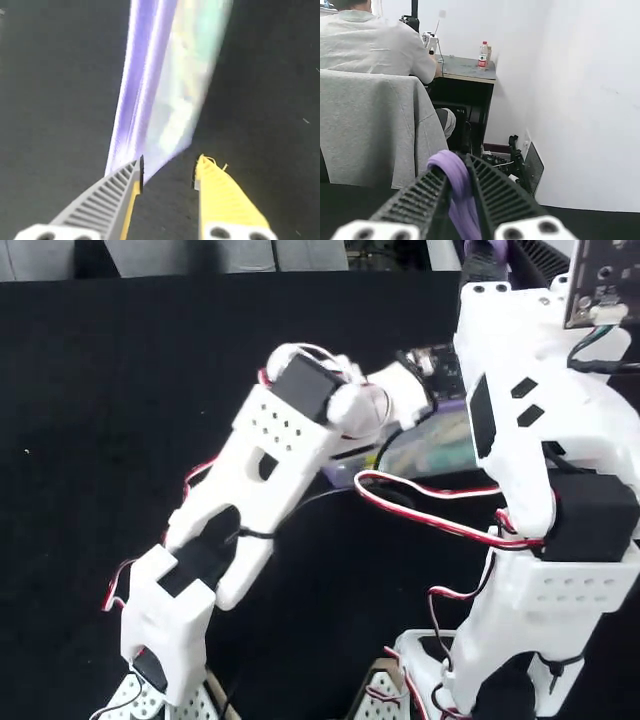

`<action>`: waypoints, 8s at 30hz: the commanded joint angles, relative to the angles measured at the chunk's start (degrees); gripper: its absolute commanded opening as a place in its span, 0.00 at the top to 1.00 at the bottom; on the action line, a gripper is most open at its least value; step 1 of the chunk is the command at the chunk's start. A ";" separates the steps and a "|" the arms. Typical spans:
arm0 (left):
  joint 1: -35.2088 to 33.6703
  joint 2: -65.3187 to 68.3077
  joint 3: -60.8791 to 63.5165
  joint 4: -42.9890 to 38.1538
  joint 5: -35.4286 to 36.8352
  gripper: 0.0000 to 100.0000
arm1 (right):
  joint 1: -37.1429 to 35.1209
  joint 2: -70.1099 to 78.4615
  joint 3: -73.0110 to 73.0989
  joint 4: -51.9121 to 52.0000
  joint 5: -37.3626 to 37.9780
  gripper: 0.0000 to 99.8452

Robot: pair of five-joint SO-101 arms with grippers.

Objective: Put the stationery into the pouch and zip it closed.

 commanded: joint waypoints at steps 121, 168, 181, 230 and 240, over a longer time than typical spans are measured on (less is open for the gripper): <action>1.36 -27.69 63.52 -45.45 -3.87 0.82 | -0.35 -2.07 -2.33 1.41 0.35 0.99; -31.16 -72.88 80.48 -28.31 -15.30 0.97 | -0.88 -1.98 -1.80 1.41 -3.78 0.99; -40.66 -83.78 93.14 -15.30 -25.67 0.97 | -9.14 -1.98 1.54 1.49 -3.16 0.99; -37.05 -48.79 53.49 -20.31 -25.76 0.65 | -8.97 -2.07 1.63 1.49 -0.44 0.99; -35.74 -24.88 29.76 0.00 -33.23 0.65 | -8.88 -2.15 1.36 1.49 -0.44 0.99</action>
